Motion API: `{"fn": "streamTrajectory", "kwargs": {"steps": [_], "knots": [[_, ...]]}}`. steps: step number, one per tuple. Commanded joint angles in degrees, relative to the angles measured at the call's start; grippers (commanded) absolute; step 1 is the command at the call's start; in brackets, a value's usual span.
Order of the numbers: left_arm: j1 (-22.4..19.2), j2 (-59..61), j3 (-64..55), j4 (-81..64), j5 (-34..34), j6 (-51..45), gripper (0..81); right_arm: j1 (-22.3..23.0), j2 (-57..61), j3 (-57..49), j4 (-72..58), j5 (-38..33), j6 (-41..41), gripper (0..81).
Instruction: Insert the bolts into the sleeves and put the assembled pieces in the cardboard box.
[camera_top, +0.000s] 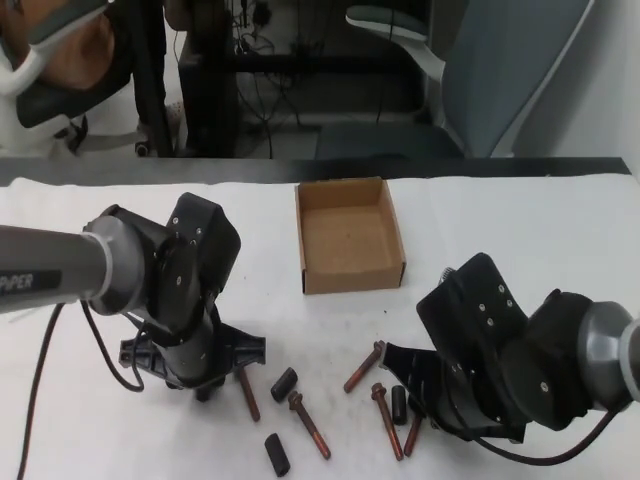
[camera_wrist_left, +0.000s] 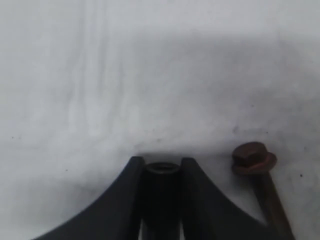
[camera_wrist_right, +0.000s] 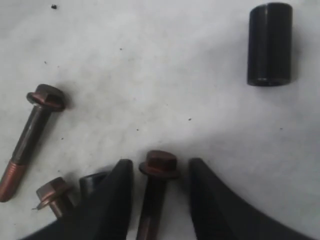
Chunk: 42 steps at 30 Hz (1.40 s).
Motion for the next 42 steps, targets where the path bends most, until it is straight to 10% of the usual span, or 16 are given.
{"fn": "streamTrajectory", "kwargs": {"steps": [1, 4, 12, 23, 33, 42], "knots": [[0.0, 1.4, 0.3, 1.6, 1.2, 1.7, 1.8, 0.2, 2.1, 0.3, 1.0, -0.6, 0.8, 27.7], [0.0, 1.1, 0.3, 0.6, 1.0, 2.1, 1.8, 0.4, 2.0, 0.0, 1.0, -0.6, -1.0, 0.0], [0.0, -6.9, 4.1, -11.8, 4.2, 6.4, 1.8, 3.9, -5.0, -0.8, 0.5, 4.1, -9.7, 0.6], [-4.4, -32.4, 29.0, -59.8, 28.4, 12.7, 1.8, 7.2, -31.8, 0.6, -3.9, 14.0, -35.4, 0.6], [-29.4, -32.0, 36.7, -76.1, 10.0, 22.9, 1.8, 7.2, -40.6, 8.0, -23.7, -6.3, -53.9, 0.6], [-31.4, -28.6, 36.3, -83.4, 8.0, 24.9, 1.8, 7.6, -40.6, 8.2, -24.8, -11.9, -57.1, 0.6]]}}
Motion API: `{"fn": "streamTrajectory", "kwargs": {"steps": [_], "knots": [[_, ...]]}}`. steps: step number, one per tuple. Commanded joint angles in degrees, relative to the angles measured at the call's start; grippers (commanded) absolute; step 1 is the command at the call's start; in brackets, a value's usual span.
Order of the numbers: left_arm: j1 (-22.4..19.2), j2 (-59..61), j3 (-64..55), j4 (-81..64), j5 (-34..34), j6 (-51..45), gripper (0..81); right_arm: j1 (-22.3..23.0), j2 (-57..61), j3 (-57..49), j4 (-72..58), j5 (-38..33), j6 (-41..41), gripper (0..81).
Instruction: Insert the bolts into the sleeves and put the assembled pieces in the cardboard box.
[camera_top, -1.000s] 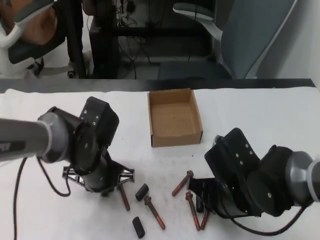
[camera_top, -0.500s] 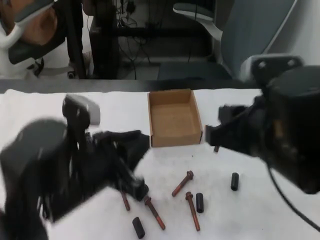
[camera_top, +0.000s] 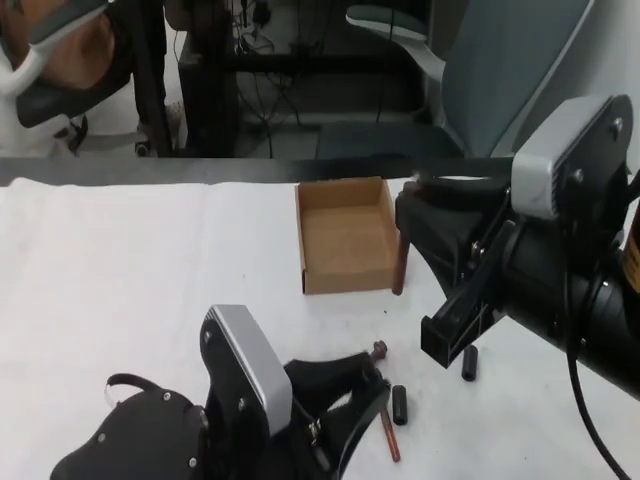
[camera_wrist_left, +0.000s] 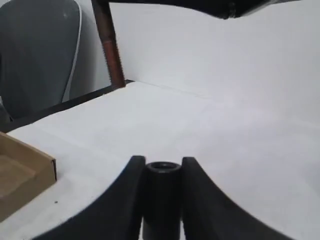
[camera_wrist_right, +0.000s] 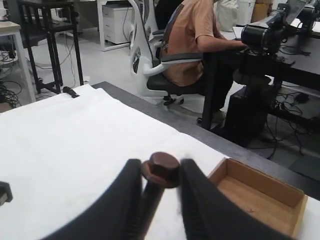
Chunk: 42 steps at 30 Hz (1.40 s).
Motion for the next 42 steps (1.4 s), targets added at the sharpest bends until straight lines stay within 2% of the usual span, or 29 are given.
{"fn": "streamTrajectory", "kwargs": {"steps": [1, 6, 13, 23, 42], "knots": [[-0.2, 0.2, -0.5, -4.6, -0.8, 2.1, 1.8, 0.3, -0.3, -0.2, -1.2, -2.3, 0.2, 0.6], [-0.2, 1.3, -0.7, -4.1, -4.0, 3.0, 1.8, 1.7, -0.3, -0.2, -1.1, -2.3, 2.3, 0.6], [-0.2, 5.6, -3.3, -5.1, -4.7, 3.0, 1.8, 2.8, -0.3, -0.2, -2.6, -2.3, 8.0, 0.6], [-0.2, 7.1, -4.7, -8.3, -7.4, 3.0, 1.8, 2.8, -0.3, -0.2, -2.5, 1.2, 7.4, 0.6], [-0.2, 7.1, -5.3, -8.3, -8.9, 2.6, 1.8, 2.8, -0.2, 2.5, -2.9, -0.7, 10.0, 0.6]]}}
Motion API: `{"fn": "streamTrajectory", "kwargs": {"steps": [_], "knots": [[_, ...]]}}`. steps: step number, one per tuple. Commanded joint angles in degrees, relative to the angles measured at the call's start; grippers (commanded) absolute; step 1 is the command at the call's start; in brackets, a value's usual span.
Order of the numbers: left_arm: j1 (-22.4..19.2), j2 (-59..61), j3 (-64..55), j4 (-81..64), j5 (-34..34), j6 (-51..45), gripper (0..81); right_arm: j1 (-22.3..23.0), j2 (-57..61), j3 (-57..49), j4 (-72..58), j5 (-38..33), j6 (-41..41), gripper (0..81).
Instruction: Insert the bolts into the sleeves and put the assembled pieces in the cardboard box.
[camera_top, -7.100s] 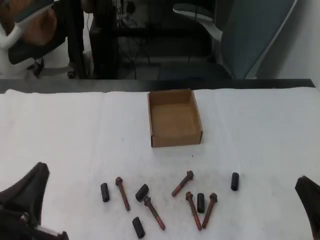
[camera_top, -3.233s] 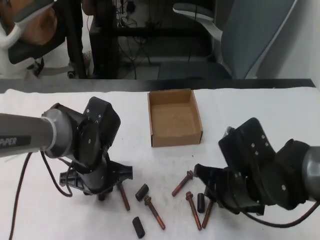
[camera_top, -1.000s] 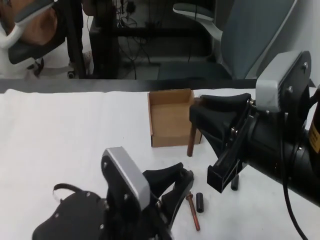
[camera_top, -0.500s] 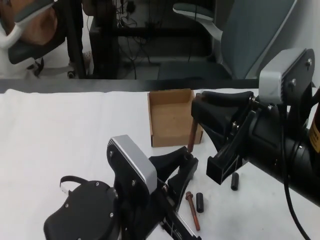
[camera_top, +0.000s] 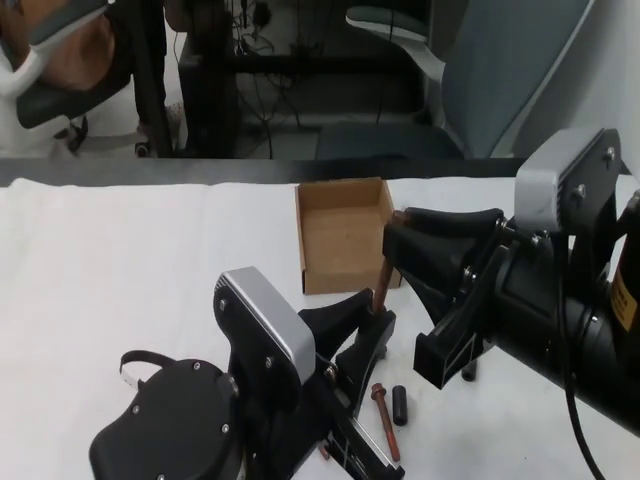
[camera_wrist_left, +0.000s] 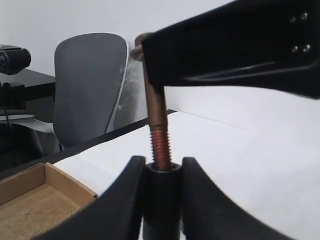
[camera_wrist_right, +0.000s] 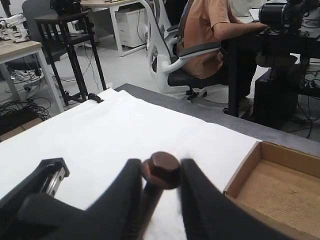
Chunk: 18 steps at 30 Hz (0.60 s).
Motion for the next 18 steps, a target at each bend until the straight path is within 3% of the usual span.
{"fn": "streamTrajectory", "kwargs": {"steps": [1, 3, 5, 9, 10, 15, 18], "knots": [[-0.2, -0.2, -0.6, -1.5, -0.3, -0.1, 1.8, 0.1, -0.2, 0.0, -0.5, -0.8, 0.4, 0.6], [-0.2, -0.2, -0.6, -2.1, -0.3, -0.1, 1.8, 0.1, -0.2, 0.0, -0.2, -2.6, 0.4, 0.7], [-0.2, -0.2, -0.6, -3.0, -0.3, -0.1, 1.8, 0.1, -0.2, 0.0, 0.0, -4.4, 0.5, 13.3], [-0.2, -0.2, -0.6, -3.9, -0.9, -0.1, 1.8, 0.1, -0.2, 0.0, 0.0, -2.9, 4.6, 65.4], [-0.2, -0.2, -0.6, -3.9, -0.9, -0.1, 1.8, 0.1, -0.2, 0.0, 0.0, -2.5, 5.6, 70.0], [0.3, -0.2, -0.6, -3.9, -2.8, -0.1, 1.8, 0.6, -1.6, -0.1, 0.1, -2.2, 7.0, 64.3], [2.9, -0.2, -0.6, -3.7, -2.9, -0.1, 1.8, 0.8, -4.1, -0.4, 1.4, 3.0, 7.1, 64.3]]}}
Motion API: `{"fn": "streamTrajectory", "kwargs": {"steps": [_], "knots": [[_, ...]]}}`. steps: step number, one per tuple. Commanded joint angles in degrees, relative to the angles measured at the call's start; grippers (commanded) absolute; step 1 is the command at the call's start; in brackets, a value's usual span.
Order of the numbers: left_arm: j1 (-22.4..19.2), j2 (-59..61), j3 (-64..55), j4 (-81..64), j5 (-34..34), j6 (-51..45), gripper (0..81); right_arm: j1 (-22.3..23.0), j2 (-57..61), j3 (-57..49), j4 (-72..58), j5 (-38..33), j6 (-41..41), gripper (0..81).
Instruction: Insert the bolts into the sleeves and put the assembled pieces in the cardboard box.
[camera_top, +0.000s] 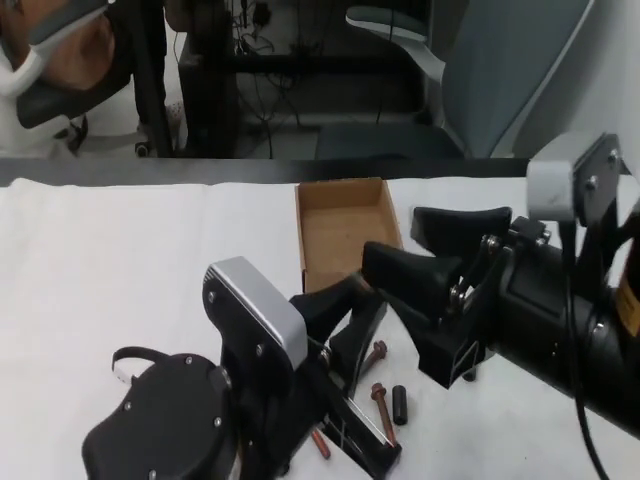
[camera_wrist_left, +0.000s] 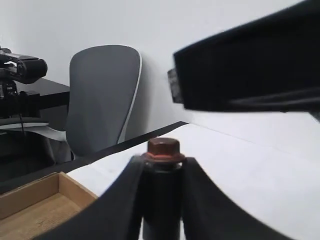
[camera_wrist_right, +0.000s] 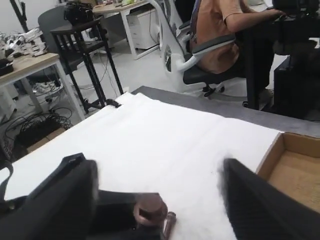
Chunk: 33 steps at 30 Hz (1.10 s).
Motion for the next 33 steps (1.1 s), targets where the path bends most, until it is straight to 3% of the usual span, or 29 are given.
{"fn": "streamTrajectory", "kwargs": {"steps": [1, 4, 7, 12, 15, 21, 31, 33], "knots": [[3.2, -0.2, -0.6, -1.6, -0.6, -0.1, 1.8, 0.2, -3.2, -1.0, 3.5, 6.8, 1.4, 64.3], [9.5, -0.2, -2.4, 2.5, 4.2, -3.1, 1.8, -0.1, -4.9, -4.1, 16.7, 15.6, 2.6, 64.3], [15.3, 1.0, -8.2, 16.5, 11.3, -4.1, 1.8, -0.3, -3.4, -8.1, 30.0, 22.0, 4.7, 64.3], [21.3, 10.1, -22.5, 29.2, 19.0, -4.1, 1.8, -4.2, 4.4, -11.9, 40.6, 22.3, 12.8, 64.1], [22.5, 17.6, -31.4, 33.0, 23.0, -4.2, 1.8, -8.8, 10.4, -12.5, 43.1, 21.2, 14.2, 64.1], [22.5, 31.9, -48.2, 41.1, 24.1, -4.4, 1.8, -17.2, 23.1, -12.5, 42.3, 15.2, 14.4, 64.1], [23.9, 45.8, -64.7, 47.5, 24.1, -4.3, 1.8, -20.8, 40.6, -14.7, 30.0, 13.6, 14.0, 64.1], [24.5, 47.5, -66.7, 47.5, 24.1, -4.3, 1.8, -20.8, 43.4, -15.9, 29.0, 13.9, 14.0, 60.3]]}}
